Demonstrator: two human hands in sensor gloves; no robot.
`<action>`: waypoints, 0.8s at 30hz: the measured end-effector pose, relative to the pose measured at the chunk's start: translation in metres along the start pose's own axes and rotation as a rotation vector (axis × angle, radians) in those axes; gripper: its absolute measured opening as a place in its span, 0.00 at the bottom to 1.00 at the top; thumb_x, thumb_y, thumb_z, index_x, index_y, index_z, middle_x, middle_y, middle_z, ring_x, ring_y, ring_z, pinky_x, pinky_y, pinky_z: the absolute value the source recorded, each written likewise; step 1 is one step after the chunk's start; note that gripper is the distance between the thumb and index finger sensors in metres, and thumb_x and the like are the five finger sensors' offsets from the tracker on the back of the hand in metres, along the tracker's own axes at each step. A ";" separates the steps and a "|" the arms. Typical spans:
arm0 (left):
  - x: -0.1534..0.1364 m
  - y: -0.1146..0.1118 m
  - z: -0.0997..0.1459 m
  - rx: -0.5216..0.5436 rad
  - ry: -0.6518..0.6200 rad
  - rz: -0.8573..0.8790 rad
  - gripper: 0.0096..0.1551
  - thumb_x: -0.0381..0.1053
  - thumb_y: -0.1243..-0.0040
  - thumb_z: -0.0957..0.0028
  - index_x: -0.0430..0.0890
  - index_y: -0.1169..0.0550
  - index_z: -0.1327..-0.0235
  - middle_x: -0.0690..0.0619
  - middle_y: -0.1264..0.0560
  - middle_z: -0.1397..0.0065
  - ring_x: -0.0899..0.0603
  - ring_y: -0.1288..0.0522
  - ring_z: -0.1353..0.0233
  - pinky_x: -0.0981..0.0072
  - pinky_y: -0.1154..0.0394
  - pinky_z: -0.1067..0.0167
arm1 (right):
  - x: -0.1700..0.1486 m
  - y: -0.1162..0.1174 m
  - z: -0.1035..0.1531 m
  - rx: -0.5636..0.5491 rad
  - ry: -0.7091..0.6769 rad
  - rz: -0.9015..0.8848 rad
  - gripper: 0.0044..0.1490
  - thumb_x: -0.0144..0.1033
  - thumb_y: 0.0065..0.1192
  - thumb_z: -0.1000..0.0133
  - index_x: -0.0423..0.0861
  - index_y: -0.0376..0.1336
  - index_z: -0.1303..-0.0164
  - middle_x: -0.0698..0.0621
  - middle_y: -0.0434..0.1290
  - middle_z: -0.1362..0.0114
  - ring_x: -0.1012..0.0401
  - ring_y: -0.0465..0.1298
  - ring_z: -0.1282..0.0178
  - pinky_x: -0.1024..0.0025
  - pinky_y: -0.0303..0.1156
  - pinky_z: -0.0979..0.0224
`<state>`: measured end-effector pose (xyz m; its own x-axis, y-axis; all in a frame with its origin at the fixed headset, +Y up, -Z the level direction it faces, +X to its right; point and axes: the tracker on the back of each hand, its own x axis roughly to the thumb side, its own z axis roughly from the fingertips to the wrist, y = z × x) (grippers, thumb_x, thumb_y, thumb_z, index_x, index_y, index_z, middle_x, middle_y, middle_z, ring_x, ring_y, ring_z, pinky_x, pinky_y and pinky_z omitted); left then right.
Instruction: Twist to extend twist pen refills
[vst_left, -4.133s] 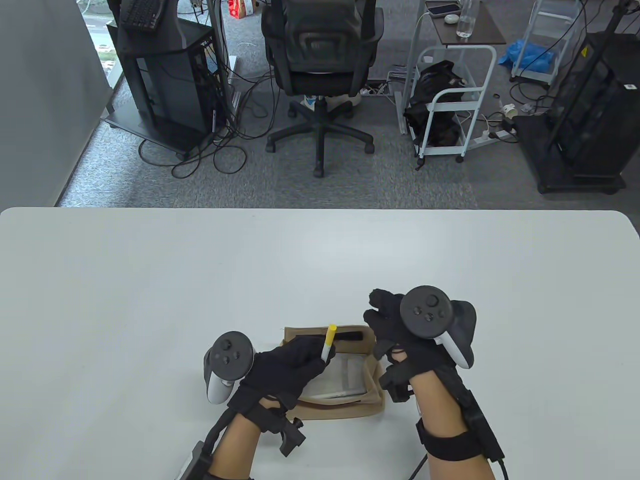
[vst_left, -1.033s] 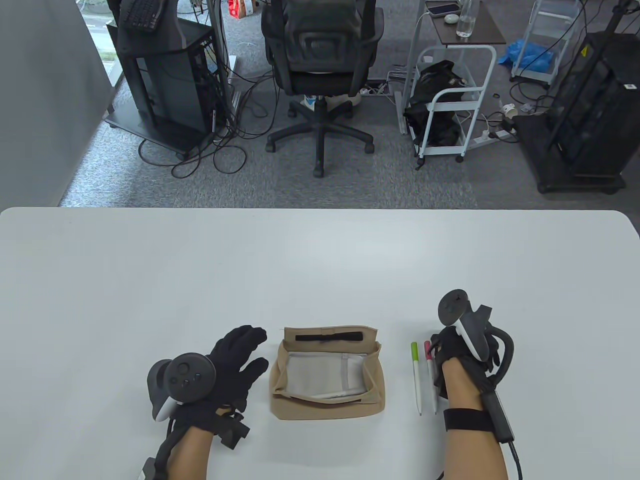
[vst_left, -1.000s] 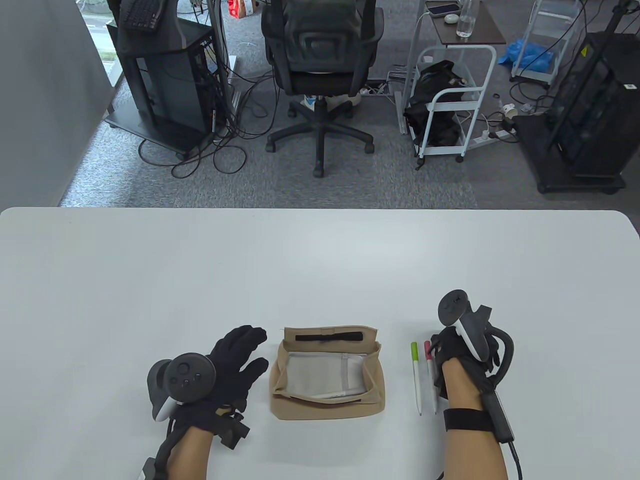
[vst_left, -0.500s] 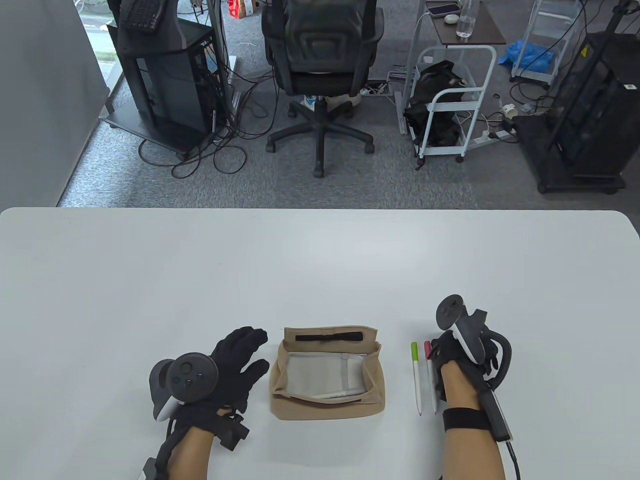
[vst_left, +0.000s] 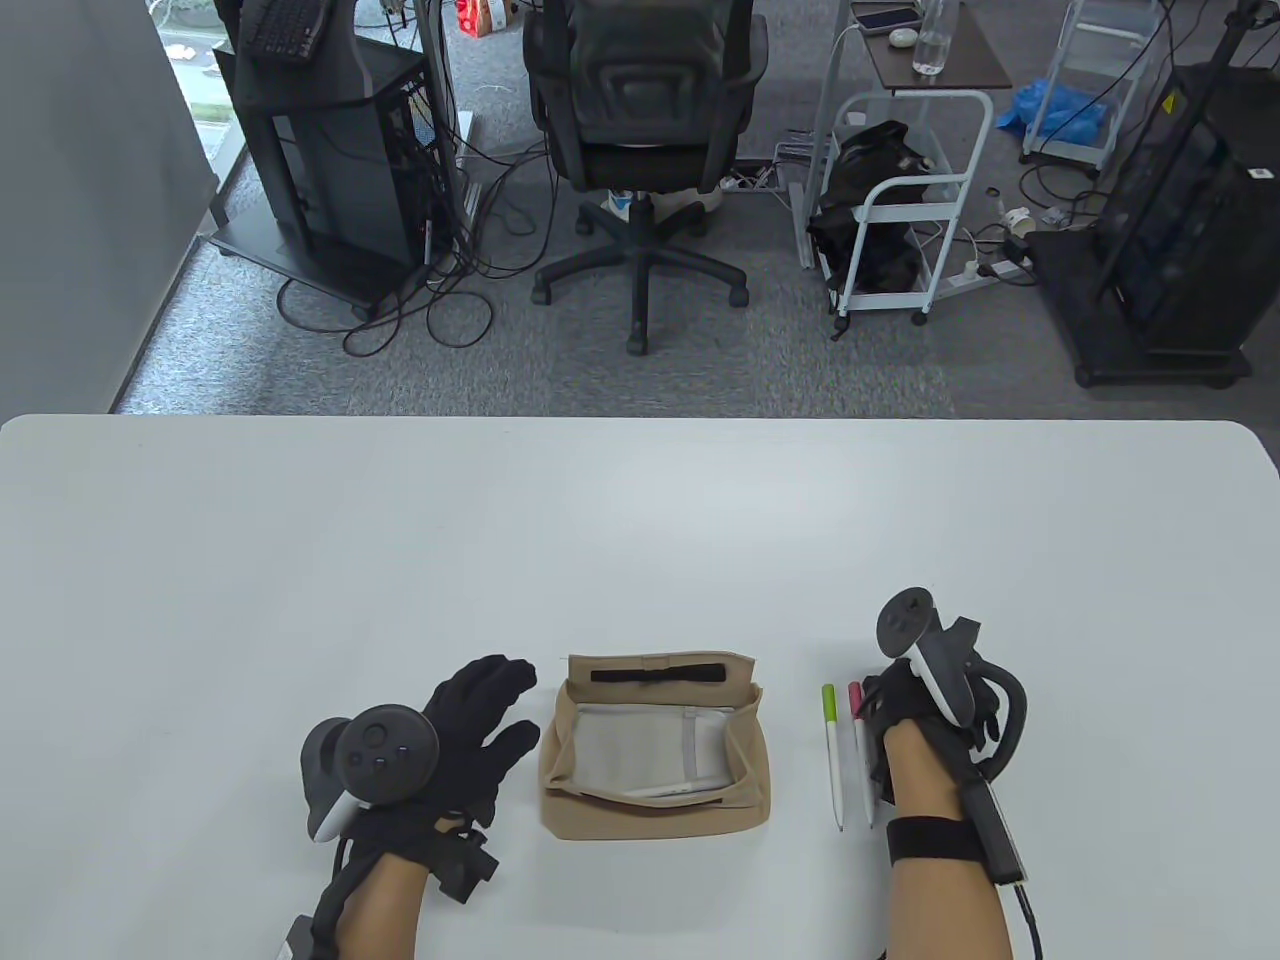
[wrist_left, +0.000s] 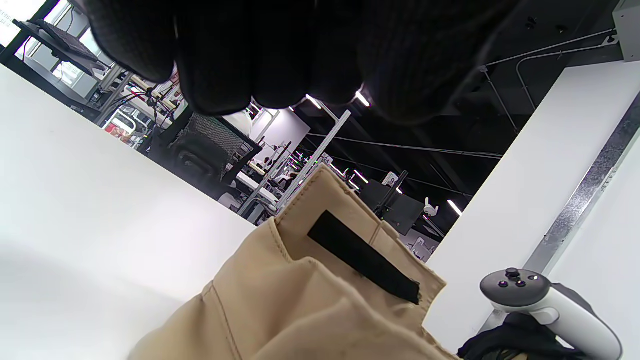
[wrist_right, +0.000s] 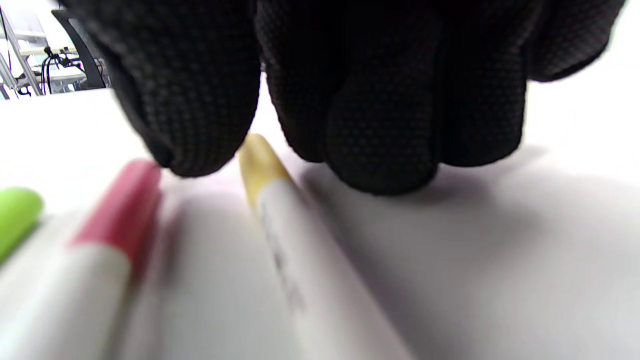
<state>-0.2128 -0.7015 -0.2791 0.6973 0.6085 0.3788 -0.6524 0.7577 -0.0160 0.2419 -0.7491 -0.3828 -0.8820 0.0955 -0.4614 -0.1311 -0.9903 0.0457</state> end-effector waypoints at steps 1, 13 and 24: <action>0.000 0.000 0.000 0.000 0.000 0.000 0.39 0.55 0.32 0.53 0.41 0.26 0.29 0.36 0.30 0.25 0.29 0.26 0.29 0.34 0.31 0.35 | 0.001 -0.007 0.002 -0.017 -0.003 -0.018 0.37 0.48 0.82 0.58 0.29 0.80 0.54 0.34 0.88 0.55 0.40 0.81 0.48 0.33 0.71 0.39; 0.005 -0.004 0.000 -0.012 -0.019 -0.024 0.39 0.55 0.32 0.53 0.41 0.26 0.29 0.36 0.30 0.25 0.29 0.26 0.29 0.35 0.31 0.35 | 0.052 -0.080 0.053 -0.074 -0.294 -0.277 0.39 0.45 0.78 0.51 0.31 0.73 0.40 0.30 0.81 0.40 0.34 0.73 0.37 0.28 0.62 0.33; 0.016 -0.015 -0.002 -0.043 -0.062 -0.080 0.36 0.54 0.32 0.53 0.42 0.24 0.31 0.38 0.29 0.26 0.30 0.24 0.30 0.37 0.29 0.36 | 0.104 -0.051 0.078 0.153 -0.601 -0.215 0.37 0.40 0.77 0.50 0.37 0.70 0.33 0.32 0.78 0.35 0.34 0.69 0.32 0.27 0.59 0.30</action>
<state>-0.1912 -0.7024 -0.2741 0.7259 0.5311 0.4370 -0.5814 0.8133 -0.0227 0.1211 -0.6805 -0.3639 -0.9225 0.3729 0.0992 -0.3561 -0.9217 0.1536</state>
